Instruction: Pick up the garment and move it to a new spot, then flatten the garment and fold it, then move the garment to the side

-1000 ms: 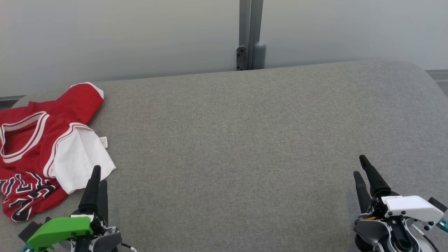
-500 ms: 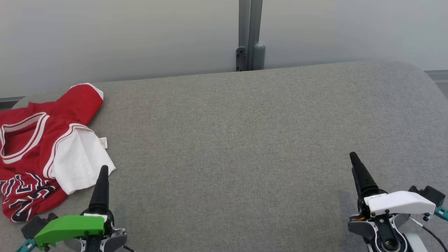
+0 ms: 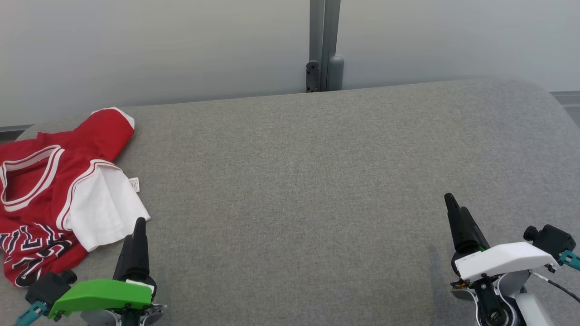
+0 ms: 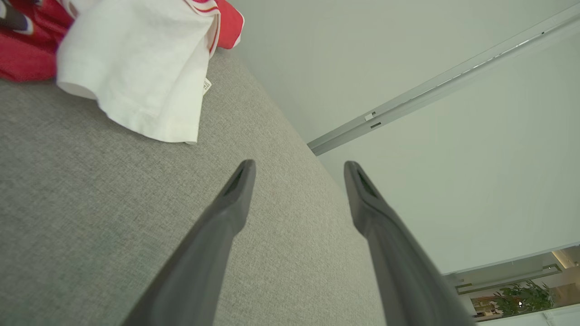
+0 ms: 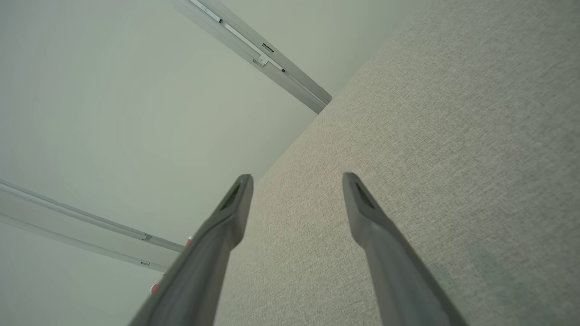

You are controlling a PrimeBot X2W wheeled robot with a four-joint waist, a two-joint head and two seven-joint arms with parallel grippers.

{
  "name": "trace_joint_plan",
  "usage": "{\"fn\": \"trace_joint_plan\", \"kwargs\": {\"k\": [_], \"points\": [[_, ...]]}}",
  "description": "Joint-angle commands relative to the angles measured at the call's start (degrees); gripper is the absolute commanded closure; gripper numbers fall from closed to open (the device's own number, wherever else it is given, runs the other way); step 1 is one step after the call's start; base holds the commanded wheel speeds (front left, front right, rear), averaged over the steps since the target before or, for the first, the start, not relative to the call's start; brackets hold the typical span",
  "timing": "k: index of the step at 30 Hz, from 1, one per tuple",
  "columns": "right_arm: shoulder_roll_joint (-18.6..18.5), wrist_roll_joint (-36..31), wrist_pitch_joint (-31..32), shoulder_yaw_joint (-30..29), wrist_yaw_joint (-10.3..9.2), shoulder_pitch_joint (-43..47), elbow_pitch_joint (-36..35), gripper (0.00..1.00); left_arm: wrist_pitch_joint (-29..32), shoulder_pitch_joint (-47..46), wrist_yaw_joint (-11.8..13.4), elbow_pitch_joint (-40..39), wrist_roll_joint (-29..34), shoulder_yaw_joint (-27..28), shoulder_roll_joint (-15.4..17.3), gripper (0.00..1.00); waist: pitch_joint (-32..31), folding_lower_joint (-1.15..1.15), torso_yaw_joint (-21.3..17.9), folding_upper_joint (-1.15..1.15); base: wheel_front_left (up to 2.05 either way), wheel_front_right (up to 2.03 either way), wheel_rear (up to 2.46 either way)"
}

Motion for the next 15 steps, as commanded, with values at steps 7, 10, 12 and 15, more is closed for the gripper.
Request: {"fn": "trace_joint_plan", "kwargs": {"k": [7, 10, 12, 15], "points": [[-0.7, -9.5, -1.9, 1.0, 0.03, -0.7, -1.2, 0.0, -1.8, 0.1, 0.0, -1.1, 8.6, 1.0, 0.1, 0.0, 0.1, 0.0, -0.1, 0.0, 0.0, 0.0, 0.0], [-0.7, -12.4, -2.5, 1.4, 0.03, -0.7, -1.2, 0.0, -2.4, 0.3, -0.1, -0.8, 11.7, 0.8, 0.2, 0.0, 0.1, 0.0, -0.2, 0.0, 0.0, 0.0, 0.0], [-0.7, -14.1, -2.8, 1.6, 0.03, -0.8, -1.2, 0.0, -2.8, 0.5, -0.1, -0.6, 13.6, 0.8, 0.2, 0.0, 0.1, 0.0, -0.2, 0.0, 0.0, 0.0, 0.0], [-0.7, -16.6, -3.4, 1.8, 0.03, -1.0, -1.3, 0.0, -3.3, 0.6, -0.1, -0.4, 15.8, 0.7, 0.2, 0.0, 0.1, 0.0, -0.3, 0.0, 0.0, 0.0, 0.0]]}}
